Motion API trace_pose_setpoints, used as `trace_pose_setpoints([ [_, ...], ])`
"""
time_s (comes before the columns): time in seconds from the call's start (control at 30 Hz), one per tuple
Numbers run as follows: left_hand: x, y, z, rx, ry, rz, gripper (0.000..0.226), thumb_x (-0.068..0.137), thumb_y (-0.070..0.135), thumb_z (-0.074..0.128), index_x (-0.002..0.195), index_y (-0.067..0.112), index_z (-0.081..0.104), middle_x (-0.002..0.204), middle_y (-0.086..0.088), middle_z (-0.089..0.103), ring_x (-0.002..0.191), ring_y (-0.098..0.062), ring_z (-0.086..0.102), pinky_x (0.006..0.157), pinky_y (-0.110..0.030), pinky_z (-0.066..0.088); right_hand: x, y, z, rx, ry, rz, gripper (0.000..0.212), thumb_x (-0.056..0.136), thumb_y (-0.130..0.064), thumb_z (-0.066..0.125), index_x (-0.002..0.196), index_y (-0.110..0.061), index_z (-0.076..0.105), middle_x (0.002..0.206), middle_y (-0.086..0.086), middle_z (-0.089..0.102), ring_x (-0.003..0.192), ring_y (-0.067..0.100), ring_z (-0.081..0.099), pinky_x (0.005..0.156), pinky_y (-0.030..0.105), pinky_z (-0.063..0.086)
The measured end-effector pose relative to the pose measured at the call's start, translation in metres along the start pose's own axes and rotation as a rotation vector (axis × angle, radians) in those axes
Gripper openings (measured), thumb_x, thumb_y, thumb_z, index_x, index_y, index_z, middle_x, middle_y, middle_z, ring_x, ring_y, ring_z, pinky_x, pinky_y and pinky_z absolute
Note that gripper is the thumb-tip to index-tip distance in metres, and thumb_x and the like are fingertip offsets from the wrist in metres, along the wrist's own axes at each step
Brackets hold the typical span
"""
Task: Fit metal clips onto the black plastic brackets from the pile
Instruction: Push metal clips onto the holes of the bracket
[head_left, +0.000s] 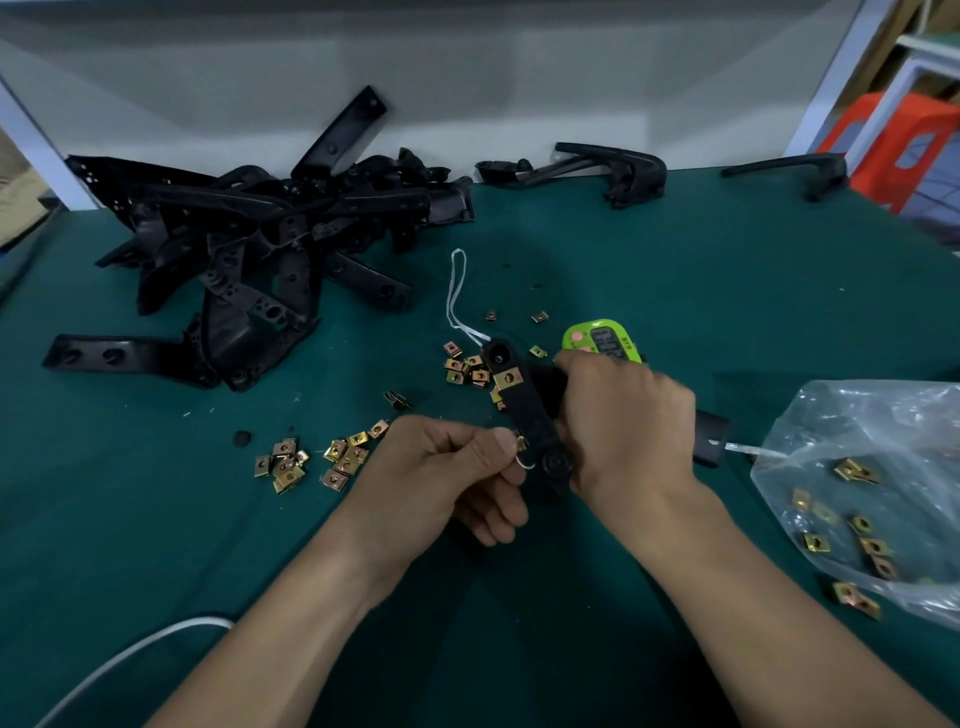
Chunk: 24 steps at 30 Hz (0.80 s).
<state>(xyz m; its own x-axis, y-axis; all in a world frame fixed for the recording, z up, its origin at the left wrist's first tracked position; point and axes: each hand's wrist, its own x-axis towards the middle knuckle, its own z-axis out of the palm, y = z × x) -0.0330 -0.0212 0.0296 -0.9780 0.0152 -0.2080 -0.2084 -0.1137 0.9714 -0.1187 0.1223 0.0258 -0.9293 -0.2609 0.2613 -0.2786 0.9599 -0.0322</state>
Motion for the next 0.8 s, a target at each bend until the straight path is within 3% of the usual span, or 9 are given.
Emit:
trace_pose_setpoints([
  [0.17,-0.001,-0.001,-0.003,0.029,-0.009,0.013,0.033,0.080,0.041,0.068,0.063,0.012,0.073,0.058,-0.017,0.067,0.044,-0.021,0.061,0.043,-0.024,0.048,-0.002,-0.005,0.001,-0.057,0.029,-0.022,0.021,0.080,-0.016,0.064,0.084,-0.029,0.049,0.077,-0.006,0.063,0.064,0.024,0.046,0.055,0.029,0.028],
  [0.3,-0.001,0.000,-0.004,0.029,-0.005,0.021,0.030,0.078,0.040,0.069,0.066,0.013,0.076,0.063,-0.018,0.070,0.048,-0.021,0.065,0.045,-0.024,0.051,-0.003,-0.006,-0.001,-0.076,-0.015,-0.034,0.026,0.078,-0.012,0.067,0.086,-0.030,0.050,0.081,-0.007,0.065,0.072,0.023,0.061,0.057,0.028,0.030],
  [0.43,-0.001,0.001,-0.004,0.008,-0.017,-0.008,0.026,0.080,0.035,0.068,0.068,0.014,0.077,0.069,-0.020,0.072,0.054,-0.022,0.069,0.048,-0.024,0.054,-0.003,-0.007,-0.002,-0.113,-0.008,-0.018,0.028,0.079,-0.009,0.067,0.084,-0.029,0.049,0.080,-0.007,0.064,0.067,0.022,0.053,0.056,0.028,0.029],
  [0.5,-0.003,0.002,-0.003,-0.002,-0.008,-0.022,0.027,0.080,0.035,0.068,0.067,0.013,0.077,0.068,-0.020,0.072,0.052,-0.022,0.068,0.047,-0.024,0.053,-0.005,-0.009,-0.002,-0.130,-0.011,-0.030,0.030,0.074,-0.014,0.070,0.082,-0.029,0.045,0.077,-0.007,0.063,0.069,0.021,0.059,0.055,0.028,0.026],
  [0.63,-0.007,0.004,0.003,-0.044,0.092,-0.014,0.031,0.080,0.035,0.067,0.062,0.011,0.074,0.063,-0.021,0.069,0.046,-0.022,0.064,0.042,-0.024,0.050,-0.007,-0.012,-0.002,-0.159,-0.002,-0.042,0.035,0.067,-0.018,0.072,0.079,-0.028,0.041,0.075,-0.007,0.063,0.071,0.019,0.065,0.055,0.028,0.023],
  [0.8,-0.007,-0.004,0.016,-0.073,0.293,-0.005,0.043,0.096,0.024,0.063,0.056,0.011,0.070,0.056,-0.020,0.065,0.040,-0.023,0.057,0.038,-0.025,0.045,-0.007,-0.012,0.002,-0.166,0.027,-0.034,0.024,0.078,-0.015,0.062,0.078,-0.028,0.042,0.074,-0.006,0.064,0.068,0.020,0.064,0.054,0.028,0.025],
])
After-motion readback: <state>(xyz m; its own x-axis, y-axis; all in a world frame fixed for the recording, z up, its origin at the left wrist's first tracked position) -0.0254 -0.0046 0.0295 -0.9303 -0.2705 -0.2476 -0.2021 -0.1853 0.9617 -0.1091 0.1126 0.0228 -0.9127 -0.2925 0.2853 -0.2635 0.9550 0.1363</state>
